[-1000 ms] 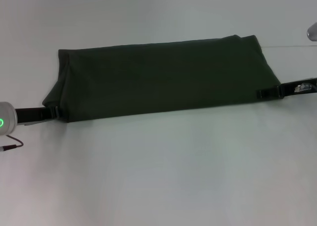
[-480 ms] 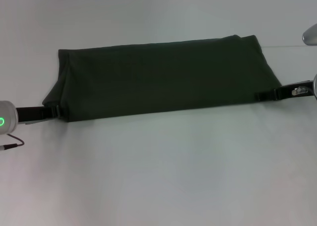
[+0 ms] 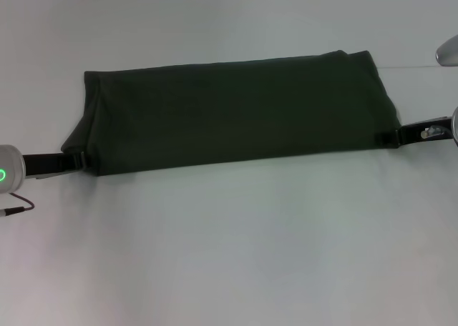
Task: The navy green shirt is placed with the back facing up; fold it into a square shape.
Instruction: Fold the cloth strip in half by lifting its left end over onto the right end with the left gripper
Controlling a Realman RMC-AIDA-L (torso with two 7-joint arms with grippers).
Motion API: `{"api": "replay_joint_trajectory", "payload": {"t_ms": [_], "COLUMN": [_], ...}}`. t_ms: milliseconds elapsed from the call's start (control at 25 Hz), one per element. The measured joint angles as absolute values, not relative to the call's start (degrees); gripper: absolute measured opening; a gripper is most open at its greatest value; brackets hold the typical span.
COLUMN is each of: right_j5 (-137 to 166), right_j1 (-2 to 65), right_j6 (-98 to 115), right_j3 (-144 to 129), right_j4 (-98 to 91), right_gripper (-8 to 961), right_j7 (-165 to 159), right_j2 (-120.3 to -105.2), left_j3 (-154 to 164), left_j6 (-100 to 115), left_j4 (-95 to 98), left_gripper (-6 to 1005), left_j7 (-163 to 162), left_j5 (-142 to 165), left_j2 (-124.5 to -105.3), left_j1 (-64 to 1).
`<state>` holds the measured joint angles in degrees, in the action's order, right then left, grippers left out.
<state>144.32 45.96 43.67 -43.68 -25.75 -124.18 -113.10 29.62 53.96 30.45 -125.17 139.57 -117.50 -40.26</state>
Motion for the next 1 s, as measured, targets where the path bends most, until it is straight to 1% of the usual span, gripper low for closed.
{"api": "replay_joint_trajectory", "payload": {"t_ms": [400, 600, 840, 920, 1000], "right_j5": [144.2, 144.3, 144.4, 144.4, 144.5], "right_j1": [45.5, 45.5, 45.4, 45.3, 45.3], "right_j6": [43.7, 43.9, 45.2, 45.3, 45.3], "right_j3": [-43.7, -43.7, -43.3, -43.2, -43.2], "right_j4": [-25.9, -25.9, -25.6, -25.7, -25.7], "right_gripper": [514, 382, 383, 235, 164], "right_j7": [-124.5, -124.6, -124.5, -124.6, -124.7], "right_j2": [-112.98, -112.87, -112.07, -112.05, -112.05], "left_j3": [29.6, 29.6, 29.6, 29.6, 29.6], "left_j6": [54.0, 54.0, 54.0, 54.0, 54.1], "left_j4": [30.5, 30.5, 30.5, 30.5, 30.5], "left_gripper": [14, 21, 31, 34, 37], "left_j7": [-125.2, -125.2, -125.2, -125.2, -125.2], "left_j5": [139.6, 139.6, 139.6, 139.6, 139.6], "left_j2": [-117.51, -117.51, -117.51, -117.51, -117.51], "left_j1": [-40.3, -40.3, -40.3, -40.3, -40.3]}}
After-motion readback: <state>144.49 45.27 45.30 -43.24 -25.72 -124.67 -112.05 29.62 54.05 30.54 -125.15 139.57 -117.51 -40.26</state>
